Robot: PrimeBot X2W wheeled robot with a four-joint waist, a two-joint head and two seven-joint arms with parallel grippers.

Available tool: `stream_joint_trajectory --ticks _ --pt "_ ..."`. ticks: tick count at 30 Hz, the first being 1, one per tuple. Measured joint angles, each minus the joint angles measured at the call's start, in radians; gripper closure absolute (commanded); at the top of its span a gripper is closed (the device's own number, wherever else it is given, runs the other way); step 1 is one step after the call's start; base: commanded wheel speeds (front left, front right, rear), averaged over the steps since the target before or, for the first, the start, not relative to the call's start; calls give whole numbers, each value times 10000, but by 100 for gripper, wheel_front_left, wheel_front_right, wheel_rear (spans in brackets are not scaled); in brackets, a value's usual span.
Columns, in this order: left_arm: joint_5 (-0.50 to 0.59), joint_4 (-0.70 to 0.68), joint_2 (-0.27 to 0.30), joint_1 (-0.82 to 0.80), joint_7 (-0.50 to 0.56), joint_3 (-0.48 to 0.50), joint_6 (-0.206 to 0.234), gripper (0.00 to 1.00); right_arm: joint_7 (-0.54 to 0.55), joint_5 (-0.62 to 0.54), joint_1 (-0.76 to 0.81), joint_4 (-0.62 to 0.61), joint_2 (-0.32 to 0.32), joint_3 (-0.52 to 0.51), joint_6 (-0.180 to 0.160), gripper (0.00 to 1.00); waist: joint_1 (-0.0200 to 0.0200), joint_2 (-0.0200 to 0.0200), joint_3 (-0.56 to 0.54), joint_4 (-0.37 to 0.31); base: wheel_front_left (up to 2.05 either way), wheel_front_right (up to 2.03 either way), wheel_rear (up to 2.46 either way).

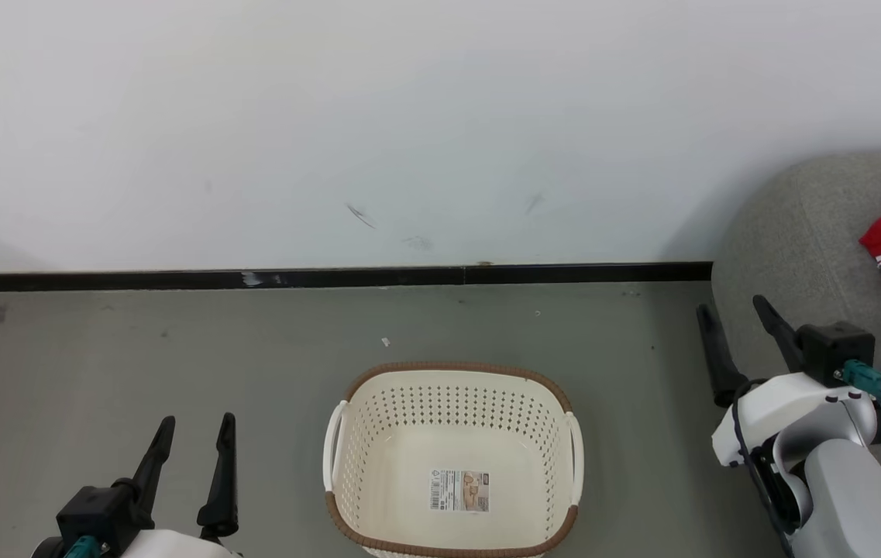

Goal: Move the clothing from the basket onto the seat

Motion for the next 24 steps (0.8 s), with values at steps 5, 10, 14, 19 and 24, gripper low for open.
stream_joint_trajectory --ticks 5,10,14,19,24 --pt "2 111 12 182 0 -52 -2 0 0 178 350 12 6 192 0 0 0 0 -230 217 0 0 0" --pt "50 222 31 206 2 -140 -2 0 0 399 606 -10 6 380 0 0 0 0 -421 414 0 0 0" --pt "61 259 33 207 2 -205 -2 0 0 508 816 -44 6 479 0 0 1 0 -547 555 0 0 0" --pt "153 293 71 221 4 -255 -2 0 0 573 1015 -146 8 470 0 0 0 0 -672 694 0 0 0" --pt "159 640 -111 426 8 -368 -8 100 13 570 1402 98 144 497 4 100 0 0 -708 735 0 0 0"
